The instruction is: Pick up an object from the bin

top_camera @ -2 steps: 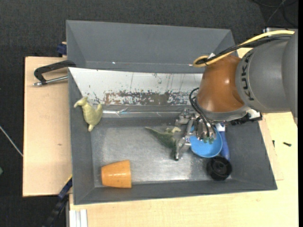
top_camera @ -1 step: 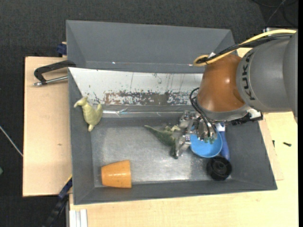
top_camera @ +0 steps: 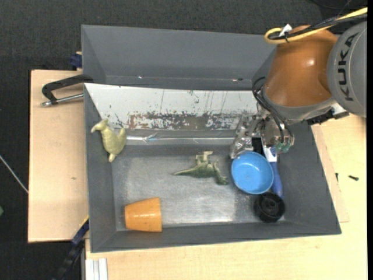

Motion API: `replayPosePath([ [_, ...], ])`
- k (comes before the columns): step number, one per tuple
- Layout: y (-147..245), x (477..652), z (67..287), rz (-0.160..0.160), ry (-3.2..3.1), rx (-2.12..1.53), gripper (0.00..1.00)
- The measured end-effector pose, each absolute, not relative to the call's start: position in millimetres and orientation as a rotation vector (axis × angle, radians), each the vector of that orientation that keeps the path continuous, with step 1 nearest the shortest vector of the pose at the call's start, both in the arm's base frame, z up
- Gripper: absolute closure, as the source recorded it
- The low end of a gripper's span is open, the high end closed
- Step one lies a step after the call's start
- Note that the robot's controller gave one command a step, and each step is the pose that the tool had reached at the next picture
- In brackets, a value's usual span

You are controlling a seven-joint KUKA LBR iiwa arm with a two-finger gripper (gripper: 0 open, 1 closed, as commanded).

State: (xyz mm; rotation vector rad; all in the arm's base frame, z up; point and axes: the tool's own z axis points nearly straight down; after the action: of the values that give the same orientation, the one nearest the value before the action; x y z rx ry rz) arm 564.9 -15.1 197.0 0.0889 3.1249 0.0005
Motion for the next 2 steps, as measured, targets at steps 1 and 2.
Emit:
replayPosePath([
  [1,-14.9,563.1,191.8,0.001,3.135,0.089,0.00],
  [2,-24.6,580.1,96.7,0.001,3.147,0.033,0.00],
])
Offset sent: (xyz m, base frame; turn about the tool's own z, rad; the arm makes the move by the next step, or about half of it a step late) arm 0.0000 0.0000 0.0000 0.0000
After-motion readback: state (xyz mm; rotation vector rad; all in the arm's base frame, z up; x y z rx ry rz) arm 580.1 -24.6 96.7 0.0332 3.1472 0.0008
